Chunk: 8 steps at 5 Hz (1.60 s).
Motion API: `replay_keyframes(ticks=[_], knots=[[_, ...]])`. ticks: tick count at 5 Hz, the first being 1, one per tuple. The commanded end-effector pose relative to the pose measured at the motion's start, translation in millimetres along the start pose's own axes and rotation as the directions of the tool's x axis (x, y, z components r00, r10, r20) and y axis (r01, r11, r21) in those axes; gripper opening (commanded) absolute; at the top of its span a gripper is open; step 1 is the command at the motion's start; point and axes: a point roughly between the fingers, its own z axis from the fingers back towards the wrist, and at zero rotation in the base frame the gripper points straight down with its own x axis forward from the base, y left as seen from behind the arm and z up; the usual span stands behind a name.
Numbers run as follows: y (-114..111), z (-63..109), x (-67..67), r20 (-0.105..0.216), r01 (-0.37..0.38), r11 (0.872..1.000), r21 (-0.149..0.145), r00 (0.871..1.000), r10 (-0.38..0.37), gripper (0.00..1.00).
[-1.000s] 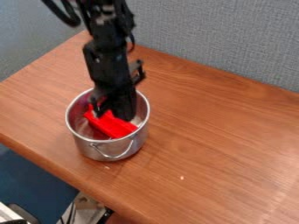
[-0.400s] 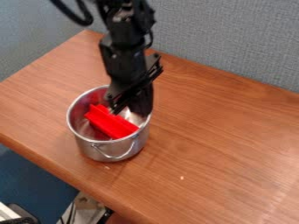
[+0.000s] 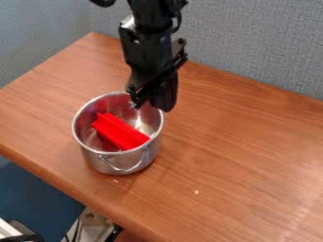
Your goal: Put the red object in the metal pot
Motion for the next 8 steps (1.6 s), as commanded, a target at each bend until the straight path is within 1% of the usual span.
replay_keyframes(ticks=[1, 2, 3, 4, 5, 6, 7, 8], knots=[[3, 10.0, 1.2, 0.003, 0.011, 0.999, -0.035, 1.0, -0.011, 0.0], [-2, -2.9, -3.0, 0.01, -0.059, 0.998, -0.037, 0.998, 0.06, 0.0], [-6, -12.9, -5.1, 0.015, -0.132, 0.99, -0.041, 0.991, 0.133, 0.0], [-6, 5.9, 0.0, 0.001, -0.21, 0.977, -0.026, 0.978, 0.21, 0.0], [-8, 5.5, 1.9, 0.018, -0.267, 0.964, -0.011, 0.963, 0.268, 0.0], [-2, 27.7, 1.3, -0.035, -0.303, 0.953, -0.012, 0.953, 0.302, 0.0], [5, 43.6, 9.7, -0.077, -0.344, 0.939, -0.004, 0.936, 0.343, 0.0], [18, 45.6, 19.5, -0.096, -0.396, 0.918, 0.005, 0.914, 0.394, 0.0]])
